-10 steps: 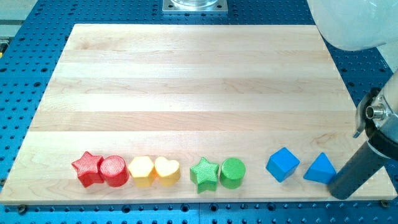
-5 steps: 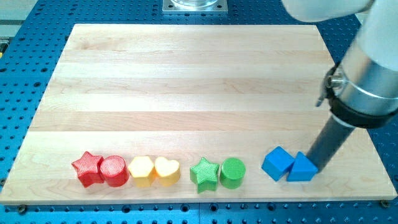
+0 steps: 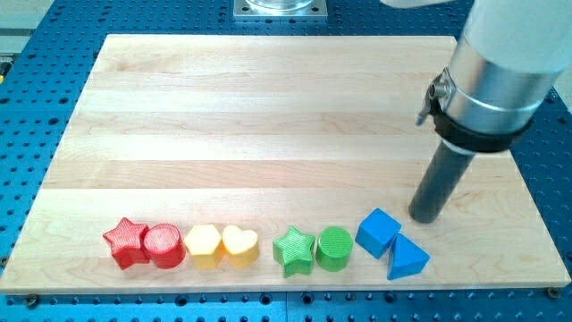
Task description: Move the cube to the right of the green circle
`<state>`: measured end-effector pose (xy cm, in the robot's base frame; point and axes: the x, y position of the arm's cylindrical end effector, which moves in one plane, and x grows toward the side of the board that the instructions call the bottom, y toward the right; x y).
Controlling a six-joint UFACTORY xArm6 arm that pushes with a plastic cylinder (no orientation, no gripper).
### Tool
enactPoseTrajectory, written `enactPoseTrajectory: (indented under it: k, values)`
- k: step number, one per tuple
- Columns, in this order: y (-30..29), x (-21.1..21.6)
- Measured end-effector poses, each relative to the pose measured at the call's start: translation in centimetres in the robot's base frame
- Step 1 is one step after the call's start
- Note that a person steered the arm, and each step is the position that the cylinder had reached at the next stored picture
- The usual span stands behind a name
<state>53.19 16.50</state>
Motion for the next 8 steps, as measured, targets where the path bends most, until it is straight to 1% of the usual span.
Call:
enactPoseTrajectory:
  k: [1,2,3,4,5,6,7,8]
  values:
    - [-2.0,-1.3]
    - [-4.8,2.0]
    - [-5.3,3.4]
    - [-5.3,3.2]
    - [-5.1,0.4]
    - [0.0,-1.9]
    - [6.0,-0.3]
    - [6.8,5.9]
